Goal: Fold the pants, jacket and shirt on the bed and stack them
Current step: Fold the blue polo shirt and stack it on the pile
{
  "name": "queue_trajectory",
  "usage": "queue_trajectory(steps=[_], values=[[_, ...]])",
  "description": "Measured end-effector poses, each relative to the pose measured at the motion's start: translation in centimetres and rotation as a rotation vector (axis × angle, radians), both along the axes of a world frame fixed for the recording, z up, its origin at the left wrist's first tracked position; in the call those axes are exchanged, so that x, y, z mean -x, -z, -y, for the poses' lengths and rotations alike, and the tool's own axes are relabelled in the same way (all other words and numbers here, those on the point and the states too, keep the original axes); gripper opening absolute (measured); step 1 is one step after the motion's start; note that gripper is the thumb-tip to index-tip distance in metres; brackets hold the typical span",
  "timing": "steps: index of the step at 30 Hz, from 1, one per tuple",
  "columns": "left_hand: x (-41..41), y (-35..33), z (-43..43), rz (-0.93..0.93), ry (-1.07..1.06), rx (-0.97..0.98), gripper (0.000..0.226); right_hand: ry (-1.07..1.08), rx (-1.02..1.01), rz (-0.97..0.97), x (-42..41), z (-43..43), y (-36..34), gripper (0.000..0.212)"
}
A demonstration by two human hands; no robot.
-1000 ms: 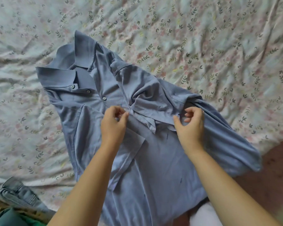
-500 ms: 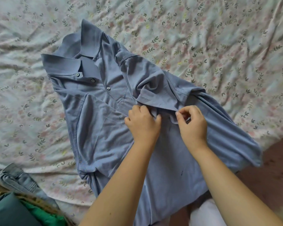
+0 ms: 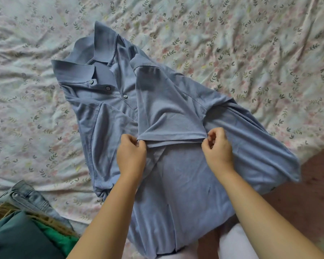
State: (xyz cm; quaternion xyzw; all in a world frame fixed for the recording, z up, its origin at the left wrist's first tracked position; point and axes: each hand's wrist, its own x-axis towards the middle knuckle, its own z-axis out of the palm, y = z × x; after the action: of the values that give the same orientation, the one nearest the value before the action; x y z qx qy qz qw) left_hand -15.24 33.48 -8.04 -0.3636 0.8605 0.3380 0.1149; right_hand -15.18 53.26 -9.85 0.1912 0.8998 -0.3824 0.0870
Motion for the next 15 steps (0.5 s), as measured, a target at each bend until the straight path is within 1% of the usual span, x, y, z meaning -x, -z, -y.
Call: queue_trajectory(steps=[1, 2, 4, 6, 7, 8, 9, 11, 12, 13, 15], values=[[0.1, 0.2, 0.1, 0.021, 0.025, 0.022, 0.013, -0.001, 0.002, 0.027, -0.2, 0.2, 0.1, 0.020], [0.3, 0.4, 0.1, -0.001, 0.079, 0.058, 0.016, -0.014, -0.018, 0.038, -0.2, 0.5, 0.2, 0.027], [0.6, 0.6, -0.3, -0.108, 0.274, 0.140, 0.025, -0.057, -0.092, 0.042, 0.0, 1.0, 0.1, 0.037], [1.0, 0.6, -0.6, -0.180, 0.441, 0.182, 0.031, -0.098, -0.116, 0.041, 0.6, 1.3, -0.1, 0.035], [1.2, 0.4, -0.6, -0.212, 0.464, 0.171, 0.028, -0.103, -0.102, 0.027, 1.0, 1.3, -0.3, 0.031], [1.4, 0.1, -0.5, -0.252, 0.424, 0.130, 0.020, -0.092, -0.076, 0.001, 1.3, 1.3, -0.6, 0.028], [1.6, -0.4, -0.3, -0.305, 0.335, 0.067, 0.013, -0.068, -0.049, -0.042, 1.5, 1.2, -0.9, 0.029], [1.9, -1.5, 0.2, -0.410, 0.146, -0.012, 0.018, -0.025, -0.003, -0.151, 1.6, 0.9, -1.9, 0.033], [1.8, -2.0, 0.5, -0.446, 0.086, -0.023, 0.019, -0.029, 0.013, -0.197, 1.4, 0.8, -2.5, 0.035], [1.5, -2.4, 0.9, -0.467, 0.054, -0.028, 0.020, -0.052, 0.024, -0.232, 1.2, 0.8, -2.8, 0.037], [0.4, -2.5, 1.7, -0.430, 0.013, -0.038, 0.019, -0.132, 0.040, -0.254, 0.5, 0.7, -2.7, 0.039]])
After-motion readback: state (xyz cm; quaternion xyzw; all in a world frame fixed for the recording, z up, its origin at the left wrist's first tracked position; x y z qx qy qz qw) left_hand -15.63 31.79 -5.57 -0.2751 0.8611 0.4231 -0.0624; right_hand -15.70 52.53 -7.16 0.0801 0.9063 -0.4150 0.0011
